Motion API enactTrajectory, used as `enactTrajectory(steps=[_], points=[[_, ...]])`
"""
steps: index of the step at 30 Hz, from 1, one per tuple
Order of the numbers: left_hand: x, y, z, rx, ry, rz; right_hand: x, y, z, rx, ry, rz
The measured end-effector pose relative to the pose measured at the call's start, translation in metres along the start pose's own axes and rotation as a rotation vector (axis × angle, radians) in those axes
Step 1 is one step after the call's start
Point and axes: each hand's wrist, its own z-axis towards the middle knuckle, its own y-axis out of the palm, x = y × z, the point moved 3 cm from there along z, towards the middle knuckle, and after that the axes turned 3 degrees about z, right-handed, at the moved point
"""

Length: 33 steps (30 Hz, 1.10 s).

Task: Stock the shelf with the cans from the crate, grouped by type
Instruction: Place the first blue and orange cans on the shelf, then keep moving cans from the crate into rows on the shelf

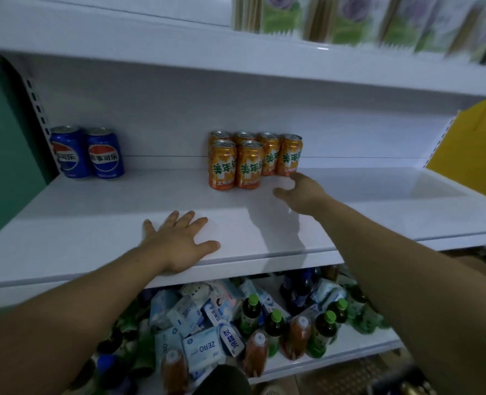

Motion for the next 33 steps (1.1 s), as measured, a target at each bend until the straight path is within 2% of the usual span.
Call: enactTrajectory(steps=[4,8,12,18,25,29,33], points=[[0.031,-0.016,0.003,-0.048,0.027,-0.043,0.049,-0.056,-0.062,0.022,0.142,-0.129],[0.143,-0.021,-0.013,-0.064,0.360,-0.139,0.102,-0.096,-0.128,0.084,0.255,-0.137],[0.272,0.017,-0.062,-0.094,0.692,-0.102,0.168,-0.123,-0.210,0.087,0.460,-0.161],[0.399,0.111,-0.128,-0.378,0.938,-0.002,0.274,-0.136,-0.352,0.165,0.813,-0.128],[0.471,0.221,-0.155,-0.584,0.998,0.088,0.378,-0.111,-0.464,0.194,1.109,-0.015],[0.494,0.269,-0.133,-0.644,0.969,0.154,0.436,-0.082,-0.477,0.163,1.176,0.122],[0.515,0.312,-0.090,-0.692,0.883,0.165,0.497,-0.042,-0.464,0.071,1.189,0.152]])
